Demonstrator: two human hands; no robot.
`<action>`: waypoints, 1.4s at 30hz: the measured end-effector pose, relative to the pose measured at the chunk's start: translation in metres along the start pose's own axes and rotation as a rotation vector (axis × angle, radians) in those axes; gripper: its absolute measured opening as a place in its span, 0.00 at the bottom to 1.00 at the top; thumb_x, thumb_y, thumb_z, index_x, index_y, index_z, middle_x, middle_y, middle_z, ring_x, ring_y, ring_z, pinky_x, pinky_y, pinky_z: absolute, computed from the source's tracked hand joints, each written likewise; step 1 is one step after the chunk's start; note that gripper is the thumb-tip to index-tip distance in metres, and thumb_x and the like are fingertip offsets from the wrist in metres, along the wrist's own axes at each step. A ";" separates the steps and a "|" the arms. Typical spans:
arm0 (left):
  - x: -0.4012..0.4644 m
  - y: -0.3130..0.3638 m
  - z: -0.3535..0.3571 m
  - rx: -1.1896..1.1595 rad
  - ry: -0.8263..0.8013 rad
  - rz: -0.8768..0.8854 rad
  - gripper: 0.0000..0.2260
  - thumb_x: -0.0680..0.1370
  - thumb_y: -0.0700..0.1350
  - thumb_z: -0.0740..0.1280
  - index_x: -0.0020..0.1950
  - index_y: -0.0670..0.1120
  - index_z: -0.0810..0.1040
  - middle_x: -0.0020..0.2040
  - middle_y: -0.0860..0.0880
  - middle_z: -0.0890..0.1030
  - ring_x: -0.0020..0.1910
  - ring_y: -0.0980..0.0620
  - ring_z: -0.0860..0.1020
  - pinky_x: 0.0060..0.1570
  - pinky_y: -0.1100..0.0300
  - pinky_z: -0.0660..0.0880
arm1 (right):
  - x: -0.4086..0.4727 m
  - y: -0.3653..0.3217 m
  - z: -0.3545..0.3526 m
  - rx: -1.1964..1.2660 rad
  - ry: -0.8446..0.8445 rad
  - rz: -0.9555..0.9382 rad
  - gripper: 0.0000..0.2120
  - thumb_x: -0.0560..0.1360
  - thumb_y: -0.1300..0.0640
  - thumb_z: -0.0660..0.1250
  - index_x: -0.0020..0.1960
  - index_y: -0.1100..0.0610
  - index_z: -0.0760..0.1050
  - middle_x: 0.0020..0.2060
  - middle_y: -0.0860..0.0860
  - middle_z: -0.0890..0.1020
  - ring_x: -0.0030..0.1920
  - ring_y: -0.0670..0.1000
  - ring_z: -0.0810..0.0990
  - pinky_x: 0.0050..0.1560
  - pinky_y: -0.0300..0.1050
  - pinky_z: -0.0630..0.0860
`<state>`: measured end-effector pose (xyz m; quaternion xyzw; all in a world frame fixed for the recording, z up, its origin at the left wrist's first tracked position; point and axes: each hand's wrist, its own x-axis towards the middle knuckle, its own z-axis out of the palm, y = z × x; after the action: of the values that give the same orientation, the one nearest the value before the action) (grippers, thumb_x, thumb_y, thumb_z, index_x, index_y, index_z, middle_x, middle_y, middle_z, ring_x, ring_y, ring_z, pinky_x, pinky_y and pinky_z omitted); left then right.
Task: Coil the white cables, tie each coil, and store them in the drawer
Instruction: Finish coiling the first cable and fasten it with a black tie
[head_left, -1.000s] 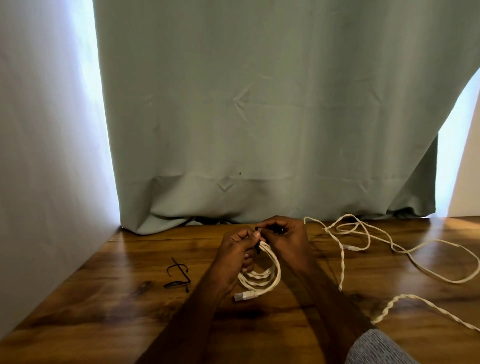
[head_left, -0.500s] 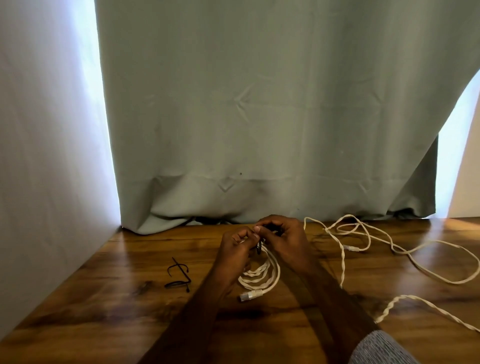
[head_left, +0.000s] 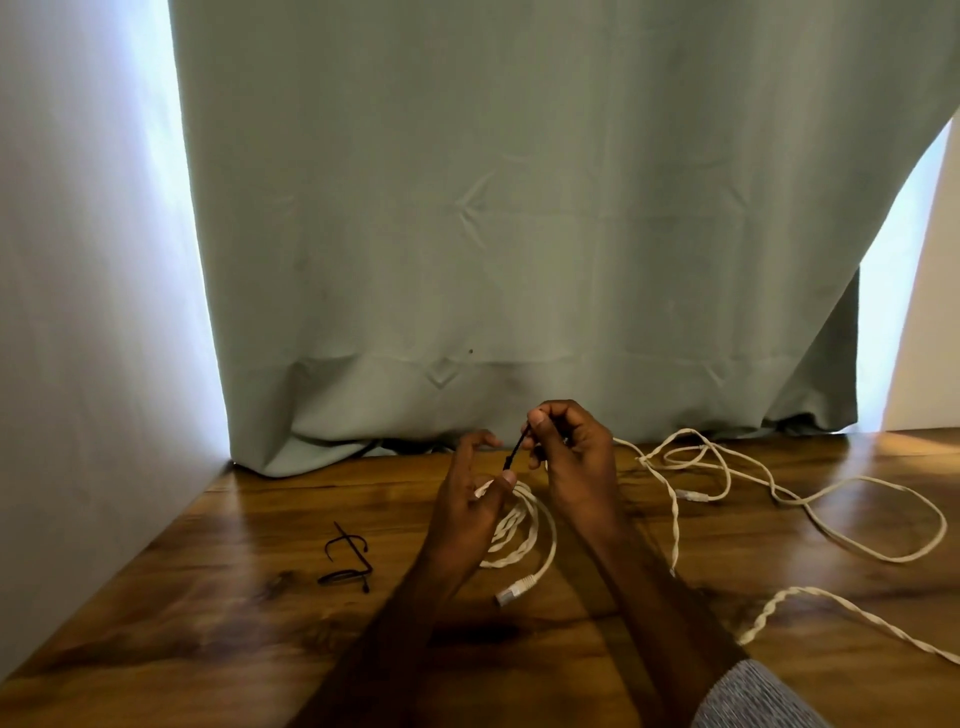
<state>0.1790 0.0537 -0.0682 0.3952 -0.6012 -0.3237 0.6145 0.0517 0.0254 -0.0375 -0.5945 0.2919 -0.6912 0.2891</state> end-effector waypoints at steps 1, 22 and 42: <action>-0.001 0.001 0.000 0.003 -0.008 0.004 0.14 0.80 0.44 0.68 0.56 0.64 0.75 0.41 0.52 0.79 0.35 0.59 0.77 0.33 0.66 0.72 | 0.000 -0.002 0.001 -0.009 -0.002 -0.014 0.06 0.82 0.57 0.66 0.47 0.58 0.79 0.35 0.54 0.81 0.33 0.53 0.78 0.35 0.47 0.78; -0.005 -0.002 0.004 -0.058 -0.038 -0.081 0.05 0.82 0.39 0.62 0.51 0.43 0.78 0.31 0.51 0.71 0.26 0.58 0.66 0.26 0.64 0.60 | 0.007 -0.004 -0.004 0.147 0.147 0.039 0.05 0.80 0.62 0.67 0.48 0.63 0.79 0.33 0.54 0.80 0.32 0.51 0.78 0.34 0.43 0.77; 0.000 -0.012 -0.003 -0.189 0.095 -0.093 0.05 0.82 0.39 0.63 0.53 0.39 0.77 0.35 0.37 0.74 0.27 0.47 0.73 0.26 0.59 0.71 | -0.012 0.012 0.001 -0.236 -0.262 -0.072 0.09 0.78 0.62 0.70 0.45 0.49 0.83 0.40 0.45 0.85 0.45 0.46 0.84 0.46 0.45 0.79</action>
<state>0.1825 0.0483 -0.0782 0.3778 -0.5192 -0.3878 0.6612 0.0545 0.0264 -0.0547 -0.7195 0.3092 -0.5786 0.2280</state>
